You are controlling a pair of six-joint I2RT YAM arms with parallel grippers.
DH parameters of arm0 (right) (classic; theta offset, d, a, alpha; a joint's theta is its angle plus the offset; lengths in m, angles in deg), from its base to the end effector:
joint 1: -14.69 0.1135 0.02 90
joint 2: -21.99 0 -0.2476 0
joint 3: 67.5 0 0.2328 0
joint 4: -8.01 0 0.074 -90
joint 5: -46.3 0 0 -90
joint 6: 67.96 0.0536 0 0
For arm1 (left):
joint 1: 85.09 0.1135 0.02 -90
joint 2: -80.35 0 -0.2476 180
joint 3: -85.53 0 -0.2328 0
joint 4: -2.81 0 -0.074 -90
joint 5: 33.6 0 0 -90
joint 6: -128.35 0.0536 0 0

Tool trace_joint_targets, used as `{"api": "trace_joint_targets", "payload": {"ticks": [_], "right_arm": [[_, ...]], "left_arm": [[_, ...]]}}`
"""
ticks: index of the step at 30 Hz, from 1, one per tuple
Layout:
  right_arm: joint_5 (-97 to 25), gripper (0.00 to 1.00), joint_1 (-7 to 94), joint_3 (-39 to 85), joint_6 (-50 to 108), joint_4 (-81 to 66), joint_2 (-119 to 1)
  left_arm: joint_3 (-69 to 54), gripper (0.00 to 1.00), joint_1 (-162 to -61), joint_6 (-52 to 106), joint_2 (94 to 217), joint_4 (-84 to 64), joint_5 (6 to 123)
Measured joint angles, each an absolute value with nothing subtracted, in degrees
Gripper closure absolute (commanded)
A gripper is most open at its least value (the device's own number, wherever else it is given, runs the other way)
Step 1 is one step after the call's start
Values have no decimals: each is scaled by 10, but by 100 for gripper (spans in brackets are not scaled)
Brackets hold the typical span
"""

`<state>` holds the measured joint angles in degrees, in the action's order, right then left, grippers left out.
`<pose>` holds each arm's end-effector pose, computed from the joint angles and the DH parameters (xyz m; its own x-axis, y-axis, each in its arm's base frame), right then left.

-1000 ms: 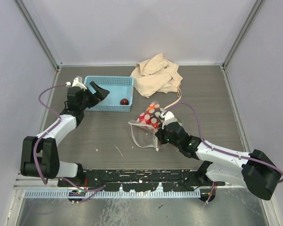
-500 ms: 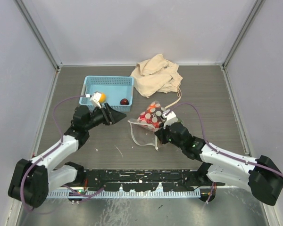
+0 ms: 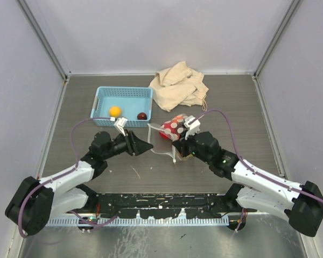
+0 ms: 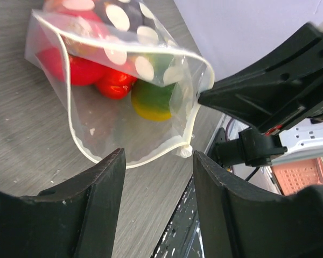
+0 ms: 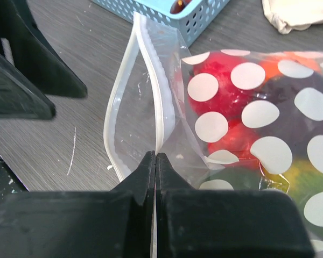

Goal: Open the zip-top bag and remove the fake food
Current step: Pick up the fake fruit from the zipper food storage bag.

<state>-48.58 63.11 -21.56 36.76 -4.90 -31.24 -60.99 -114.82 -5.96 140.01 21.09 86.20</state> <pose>0.1509 0.1632 0.2383 -0.3976 -0.0666 -0.9152 -0.6114 0.7629 0.2101 0.1806 -0.1338 0.2079 -0.6846 -0.3071 -0.6611 0.5304 0.4121 -0.7408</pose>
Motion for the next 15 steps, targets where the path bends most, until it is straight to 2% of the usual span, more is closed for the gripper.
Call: {"api": "trace_joint_targets", "payload": {"ticks": [15], "right_arm": [[-456,99,631,-202,348,-64,-300]], "left_arm": [[-515,44,-1217,-53,1612,271,846]]}}
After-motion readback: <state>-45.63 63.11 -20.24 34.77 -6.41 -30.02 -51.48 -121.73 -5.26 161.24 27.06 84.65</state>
